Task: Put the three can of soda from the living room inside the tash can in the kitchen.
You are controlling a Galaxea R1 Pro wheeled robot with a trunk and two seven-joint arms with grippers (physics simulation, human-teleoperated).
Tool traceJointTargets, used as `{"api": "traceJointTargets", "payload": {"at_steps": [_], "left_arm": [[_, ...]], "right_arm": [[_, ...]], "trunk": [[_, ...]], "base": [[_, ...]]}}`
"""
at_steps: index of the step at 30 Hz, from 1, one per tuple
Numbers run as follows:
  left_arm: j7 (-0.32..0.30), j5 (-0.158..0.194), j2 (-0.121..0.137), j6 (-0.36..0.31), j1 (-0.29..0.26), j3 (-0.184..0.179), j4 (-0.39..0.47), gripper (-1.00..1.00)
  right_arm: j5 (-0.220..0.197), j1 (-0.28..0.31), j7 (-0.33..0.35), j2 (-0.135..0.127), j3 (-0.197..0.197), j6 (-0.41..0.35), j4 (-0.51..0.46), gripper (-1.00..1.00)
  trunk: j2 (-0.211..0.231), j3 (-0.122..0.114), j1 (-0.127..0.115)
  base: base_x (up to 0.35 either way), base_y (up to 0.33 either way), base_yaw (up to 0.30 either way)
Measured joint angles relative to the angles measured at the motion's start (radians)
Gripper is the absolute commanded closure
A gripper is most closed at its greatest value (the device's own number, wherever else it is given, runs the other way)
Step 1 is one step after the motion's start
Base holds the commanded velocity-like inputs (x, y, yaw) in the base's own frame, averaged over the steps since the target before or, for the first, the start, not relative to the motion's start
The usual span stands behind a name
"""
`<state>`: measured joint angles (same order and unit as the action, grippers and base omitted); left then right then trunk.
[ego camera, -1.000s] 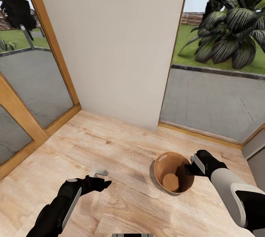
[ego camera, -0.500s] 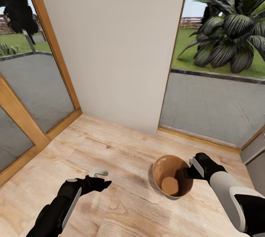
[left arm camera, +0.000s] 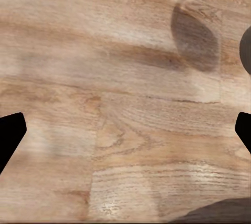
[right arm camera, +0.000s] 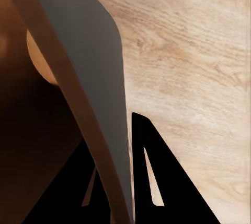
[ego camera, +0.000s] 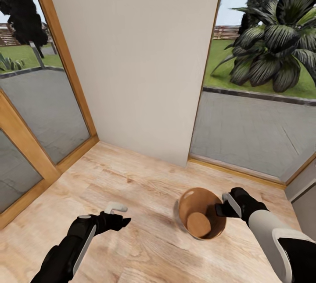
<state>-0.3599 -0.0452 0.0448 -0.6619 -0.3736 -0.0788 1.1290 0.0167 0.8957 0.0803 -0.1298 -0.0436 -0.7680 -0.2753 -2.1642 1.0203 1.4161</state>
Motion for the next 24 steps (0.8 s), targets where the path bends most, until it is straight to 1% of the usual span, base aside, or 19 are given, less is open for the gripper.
{"api": "traceJointTargets", "payload": {"at_steps": [2, 5, 6, 8, 9, 12, 13, 16, 20, 24], "left_arm": [[0.008, -0.001, -0.002, 0.000, 0.002, 0.007, -0.006, -1.00], [0.039, -0.002, -0.002, -0.001, 0.003, 0.036, -0.011, -1.00], [0.053, -0.003, -0.001, -0.003, 0.004, 0.057, -0.015, -1.00], [0.060, -0.003, 0.001, -0.004, 0.004, 0.077, -0.023, -1.00], [0.064, -0.002, 0.004, -0.003, 0.005, 0.102, -0.045, -1.00], [0.065, 0.001, 0.005, -0.001, 0.005, 0.113, -0.062, -1.00], [0.065, 0.002, 0.005, 0.000, 0.006, 0.116, -0.066, -1.00], [0.064, 0.005, 0.006, 0.001, 0.006, 0.118, -0.065, -1.00], [0.064, 0.006, 0.006, 0.001, 0.007, 0.119, -0.063, -1.00], [0.064, 0.007, 0.006, 0.002, 0.007, 0.120, -0.062, -1.00]], "right_arm": [[-0.012, -0.006, 0.008, 0.002, -0.003, 0.003, -0.001, 1.00], [-0.002, -0.016, 0.023, 0.003, -0.004, 0.006, -0.015, 1.00], [0.002, -0.026, 0.030, 0.002, -0.003, 0.007, -0.029, 1.00], [-0.003, -0.038, 0.037, 0.002, -0.005, 0.007, -0.047, 1.00], [-0.001, -0.060, 0.045, 0.004, -0.003, 0.007, -0.079, 1.00], [-0.003, -0.077, 0.058, 0.007, -0.001, 0.006, -0.095, 1.00], [0.004, -0.082, 0.061, 0.012, -0.001, 0.007, -0.099, 1.00], [-0.006, -0.100, 0.066, 0.025, -0.002, 0.025, -0.105, 1.00], [0.003, -0.107, 0.066, 0.030, -0.003, 0.060, -0.107, 1.00], [-0.002, -0.110, 0.067, 0.032, -0.002, 0.076, -0.108, 1.00]], "trunk": [[0.014, -0.010, -0.008], [0.035, -0.024, -0.019], [0.042, -0.029, -0.023], [0.056, -0.038, -0.031], [0.063, -0.043, -0.035], [0.084, -0.057, -0.046], [0.091, -0.062, -0.050], [0.112, -0.077, -0.061], [0.140, -0.096, -0.077], [0.168, -0.115, -0.092]], "base": [[0.000, 0.000, 0.000], [0.000, 0.000, 0.000], [0.000, 0.000, 0.000], [0.000, 0.000, 0.000], [0.000, 0.000, 0.000], [0.000, 0.000, 0.000], [0.000, 0.000, 0.000], [0.000, 0.000, 0.000], [0.000, 0.000, 0.000], [0.000, 0.000, 0.000]]}}
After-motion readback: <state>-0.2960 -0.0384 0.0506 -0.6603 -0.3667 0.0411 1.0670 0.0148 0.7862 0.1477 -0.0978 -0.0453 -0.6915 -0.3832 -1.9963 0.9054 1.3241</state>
